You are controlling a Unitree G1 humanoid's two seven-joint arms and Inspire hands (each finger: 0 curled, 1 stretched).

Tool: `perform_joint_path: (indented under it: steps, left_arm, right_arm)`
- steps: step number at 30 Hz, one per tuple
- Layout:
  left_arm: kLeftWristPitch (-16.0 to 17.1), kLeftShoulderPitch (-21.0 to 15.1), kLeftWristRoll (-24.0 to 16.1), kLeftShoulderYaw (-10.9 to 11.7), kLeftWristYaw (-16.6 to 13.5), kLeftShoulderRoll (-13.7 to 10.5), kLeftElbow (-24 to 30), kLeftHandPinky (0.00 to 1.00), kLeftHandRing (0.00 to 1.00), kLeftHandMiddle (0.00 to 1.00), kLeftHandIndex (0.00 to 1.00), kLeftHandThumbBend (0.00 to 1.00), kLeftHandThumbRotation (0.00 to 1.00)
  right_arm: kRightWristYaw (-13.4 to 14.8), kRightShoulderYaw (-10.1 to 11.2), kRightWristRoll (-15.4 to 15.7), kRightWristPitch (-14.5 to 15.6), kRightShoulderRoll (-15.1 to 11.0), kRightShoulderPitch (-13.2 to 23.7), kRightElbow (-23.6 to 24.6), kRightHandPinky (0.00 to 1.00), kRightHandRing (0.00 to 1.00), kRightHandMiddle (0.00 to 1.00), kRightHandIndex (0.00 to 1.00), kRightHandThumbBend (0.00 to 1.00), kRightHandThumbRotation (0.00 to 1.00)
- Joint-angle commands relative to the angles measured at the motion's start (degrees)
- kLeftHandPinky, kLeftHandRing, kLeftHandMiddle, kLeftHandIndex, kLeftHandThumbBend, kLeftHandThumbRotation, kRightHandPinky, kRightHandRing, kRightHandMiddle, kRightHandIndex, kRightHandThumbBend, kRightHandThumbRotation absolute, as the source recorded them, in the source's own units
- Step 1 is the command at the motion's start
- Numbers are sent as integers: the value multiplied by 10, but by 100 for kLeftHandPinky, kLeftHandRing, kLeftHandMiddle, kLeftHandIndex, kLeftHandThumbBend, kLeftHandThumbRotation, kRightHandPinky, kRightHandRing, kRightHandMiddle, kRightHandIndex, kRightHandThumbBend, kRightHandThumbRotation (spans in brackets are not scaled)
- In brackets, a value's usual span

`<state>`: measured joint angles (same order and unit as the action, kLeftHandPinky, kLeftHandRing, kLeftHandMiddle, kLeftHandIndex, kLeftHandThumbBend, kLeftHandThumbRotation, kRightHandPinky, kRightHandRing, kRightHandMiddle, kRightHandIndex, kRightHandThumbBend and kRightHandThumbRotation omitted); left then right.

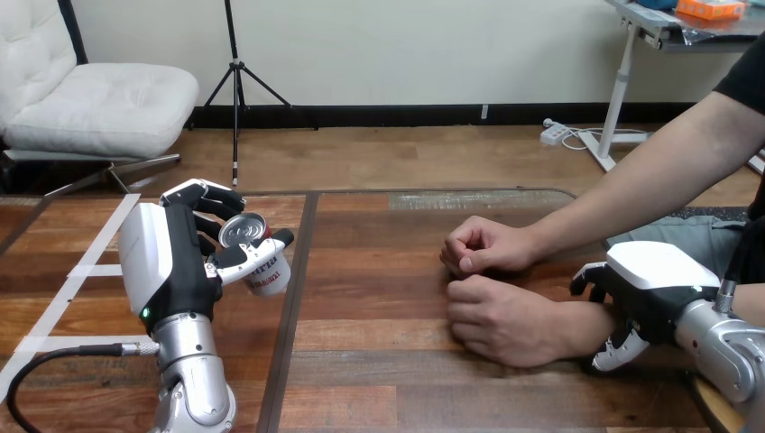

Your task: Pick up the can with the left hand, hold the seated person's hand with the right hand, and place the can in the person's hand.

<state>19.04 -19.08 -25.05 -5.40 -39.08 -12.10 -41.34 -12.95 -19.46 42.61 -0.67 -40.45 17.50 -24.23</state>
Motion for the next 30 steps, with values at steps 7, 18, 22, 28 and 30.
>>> perform_joint_path:
  steps: [7, 18, 22, 28, 30]
  left_arm:
    - [5, -39, 0, 9, -3, -5, 21, 32, 37, 43, 44, 73, 0]
    - [11, -41, 1, 9, -6, -6, 17, 32, 37, 43, 44, 73, 0]
    - [8, -42, 1, 10, -4, -6, 17, 32, 37, 43, 44, 73, 0]
    - [8, -42, 6, 12, 0, -5, 19, 32, 37, 43, 44, 73, 0]
    - [9, -42, 7, 11, 1, -5, 19, 32, 37, 43, 44, 72, 0]
  right_arm:
    - [-43, -30, -10, -1, 18, -36, -56, 48, 62, 68, 76, 88, 6]
    - [-76, -32, -5, 8, 16, -31, -49, 47, 60, 67, 74, 87, 6]
    - [-76, -31, -4, 8, 15, -31, -48, 45, 58, 65, 73, 87, 7]
    - [-81, -31, -3, 8, 13, -32, -45, 43, 57, 63, 72, 86, 8]
    - [-81, -31, -2, 8, 12, -32, -45, 42, 56, 63, 71, 86, 8]
